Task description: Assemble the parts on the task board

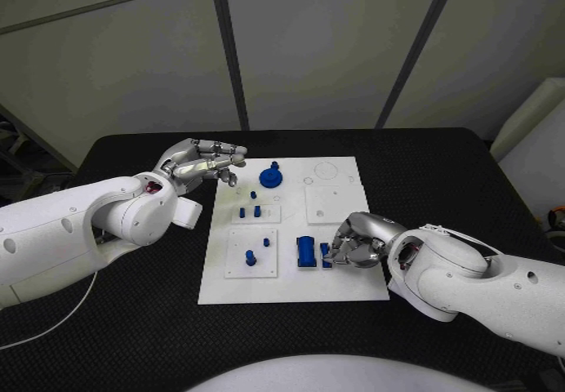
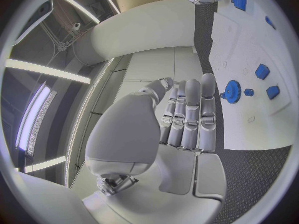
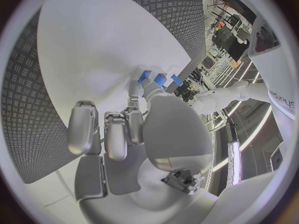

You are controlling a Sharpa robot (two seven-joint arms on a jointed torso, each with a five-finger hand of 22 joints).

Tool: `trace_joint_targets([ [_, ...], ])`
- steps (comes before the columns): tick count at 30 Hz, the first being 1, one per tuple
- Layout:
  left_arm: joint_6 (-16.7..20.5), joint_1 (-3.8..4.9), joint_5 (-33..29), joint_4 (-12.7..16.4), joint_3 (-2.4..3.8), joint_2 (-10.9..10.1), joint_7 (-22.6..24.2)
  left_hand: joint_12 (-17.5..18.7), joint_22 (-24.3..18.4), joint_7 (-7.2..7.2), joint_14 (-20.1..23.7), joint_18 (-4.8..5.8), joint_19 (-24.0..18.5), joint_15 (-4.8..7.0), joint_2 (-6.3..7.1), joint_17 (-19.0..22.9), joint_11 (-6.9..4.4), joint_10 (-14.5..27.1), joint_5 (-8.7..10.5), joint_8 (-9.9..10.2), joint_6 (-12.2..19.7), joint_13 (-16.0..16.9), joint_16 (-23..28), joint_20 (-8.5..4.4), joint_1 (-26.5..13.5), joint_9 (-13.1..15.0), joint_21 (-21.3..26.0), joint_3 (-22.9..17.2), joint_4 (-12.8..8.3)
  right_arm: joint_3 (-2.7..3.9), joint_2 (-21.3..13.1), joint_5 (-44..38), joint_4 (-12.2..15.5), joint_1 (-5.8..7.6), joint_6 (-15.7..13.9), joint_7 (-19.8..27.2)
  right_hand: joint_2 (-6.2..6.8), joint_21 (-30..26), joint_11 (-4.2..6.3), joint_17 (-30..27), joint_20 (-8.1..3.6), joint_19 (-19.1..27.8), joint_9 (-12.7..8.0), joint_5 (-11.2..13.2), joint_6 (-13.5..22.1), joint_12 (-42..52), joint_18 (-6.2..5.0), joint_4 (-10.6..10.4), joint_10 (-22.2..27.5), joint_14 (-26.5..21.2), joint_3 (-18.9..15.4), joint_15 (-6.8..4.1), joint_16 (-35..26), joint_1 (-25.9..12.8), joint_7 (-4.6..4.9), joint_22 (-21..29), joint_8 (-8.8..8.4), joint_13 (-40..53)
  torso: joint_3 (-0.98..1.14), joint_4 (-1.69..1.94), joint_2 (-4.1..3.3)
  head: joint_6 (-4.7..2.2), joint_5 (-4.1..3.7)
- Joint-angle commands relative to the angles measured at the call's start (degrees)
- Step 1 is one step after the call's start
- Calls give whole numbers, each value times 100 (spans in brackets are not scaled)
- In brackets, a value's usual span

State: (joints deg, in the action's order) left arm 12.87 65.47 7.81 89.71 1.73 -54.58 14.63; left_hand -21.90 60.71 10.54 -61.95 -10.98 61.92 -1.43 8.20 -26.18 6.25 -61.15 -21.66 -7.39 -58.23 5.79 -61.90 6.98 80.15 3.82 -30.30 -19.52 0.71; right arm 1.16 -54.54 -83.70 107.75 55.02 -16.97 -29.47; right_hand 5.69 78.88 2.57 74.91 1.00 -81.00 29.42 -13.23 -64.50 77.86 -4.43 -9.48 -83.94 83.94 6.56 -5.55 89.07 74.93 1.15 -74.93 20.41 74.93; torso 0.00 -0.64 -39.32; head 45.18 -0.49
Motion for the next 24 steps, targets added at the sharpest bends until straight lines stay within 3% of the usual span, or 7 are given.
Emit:
trace_joint_targets([
  [1,-66,6,-5,2,3,2,1,-7,-6,-13,9,53,1,-31,-17,6,-15,36,26,-12,46,10,18,42,-50,1,4,36,5,-1,-11,-83,18,4,123,168,17,-1,3,1376,-11,14,-13,213,19,-12,105,44,-89,577,-13,-20,25,67,10,-181,26,632,0,-5,1,9,0],
  [7,-68,6,-5,-3,3,8,-1,-7,-6,-13,9,53,1,-31,-17,6,-15,36,26,-12,46,10,18,42,-50,1,4,36,5,-1,15,-105,-44,4,172,203,7,0,-5,1377,-3,12,-23,400,12,-23,106,45,-85,578,-37,-12,26,70,19,-187,24,630,2,4,-4,9,-9],
  [13,-69,6,-5,-4,3,5,-1,-7,-6,-13,9,53,1,-31,-17,6,-15,36,26,-12,46,10,18,42,-50,1,4,36,5,-1,8,-139,-58,3,-21,225,-48,-5,-15,1373,4,15,-30,404,19,-45,105,-25,-76,577,-60,-3,24,-10,31,-184,19,619,-2,7,4,13,-9],
  [18,-67,6,-5,-12,3,3,2,-7,-6,-13,9,53,1,-31,-17,6,-15,36,26,-12,46,10,18,42,-50,1,4,36,5,0,-47,-113,16,3,-403,416,-65,-26,-25,1356,14,30,-33,298,33,-65,99,-132,-66,573,-127,7,15,-139,42,-164,18,610,5,2,8,9,1],
  [24,-65,5,-5,-25,3,20,9,-7,-6,-13,9,53,1,-31,-17,6,-15,36,26,-12,46,10,18,42,-50,1,4,36,5,4,-112,-14,134,8,-901,852,-73,-54,-22,1342,17,53,-34,243,52,-91,91,-116,-53,570,-122,7,8,-89,36,-133,15,596,-3,6,14,-20,-8],
])
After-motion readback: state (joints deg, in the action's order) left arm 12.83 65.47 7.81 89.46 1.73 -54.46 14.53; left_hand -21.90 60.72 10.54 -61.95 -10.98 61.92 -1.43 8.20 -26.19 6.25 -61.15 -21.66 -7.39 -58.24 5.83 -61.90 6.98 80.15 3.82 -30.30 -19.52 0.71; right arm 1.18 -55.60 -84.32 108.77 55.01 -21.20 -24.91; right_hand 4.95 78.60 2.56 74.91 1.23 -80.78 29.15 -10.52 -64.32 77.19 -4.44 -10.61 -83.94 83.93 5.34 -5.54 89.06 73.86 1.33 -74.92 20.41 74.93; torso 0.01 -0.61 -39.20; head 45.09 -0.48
